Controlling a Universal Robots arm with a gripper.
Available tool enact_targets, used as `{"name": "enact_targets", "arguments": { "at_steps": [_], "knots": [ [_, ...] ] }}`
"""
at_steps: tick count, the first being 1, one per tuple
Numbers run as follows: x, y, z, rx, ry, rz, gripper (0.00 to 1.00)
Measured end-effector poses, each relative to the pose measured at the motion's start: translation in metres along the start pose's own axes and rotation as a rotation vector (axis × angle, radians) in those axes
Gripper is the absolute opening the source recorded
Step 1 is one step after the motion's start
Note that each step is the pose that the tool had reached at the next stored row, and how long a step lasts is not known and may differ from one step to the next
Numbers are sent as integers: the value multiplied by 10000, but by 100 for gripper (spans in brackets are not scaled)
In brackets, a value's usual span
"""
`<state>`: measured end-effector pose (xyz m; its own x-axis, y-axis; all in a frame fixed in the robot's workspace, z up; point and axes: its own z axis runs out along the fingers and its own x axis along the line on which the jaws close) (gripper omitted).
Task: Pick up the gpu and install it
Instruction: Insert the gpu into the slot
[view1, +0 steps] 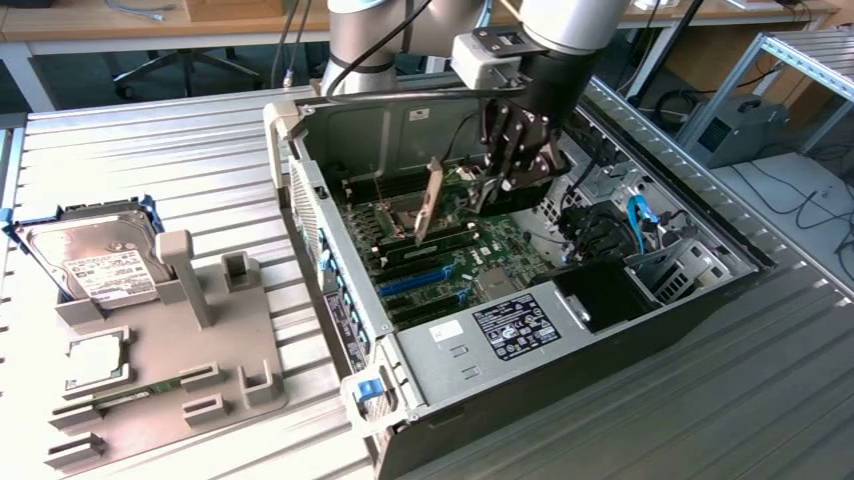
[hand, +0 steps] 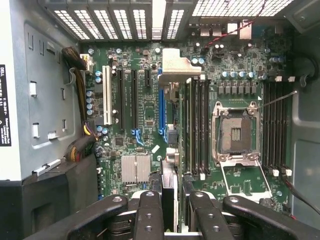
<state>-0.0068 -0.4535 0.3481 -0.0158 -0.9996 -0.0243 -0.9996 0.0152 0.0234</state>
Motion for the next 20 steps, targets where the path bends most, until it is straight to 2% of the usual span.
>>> {"name": "enact_targets", "arguments": {
  "at_steps": [20],
  "knots": [
    [30, 84, 34, 0, -1, 0, 26]
  ]
}}
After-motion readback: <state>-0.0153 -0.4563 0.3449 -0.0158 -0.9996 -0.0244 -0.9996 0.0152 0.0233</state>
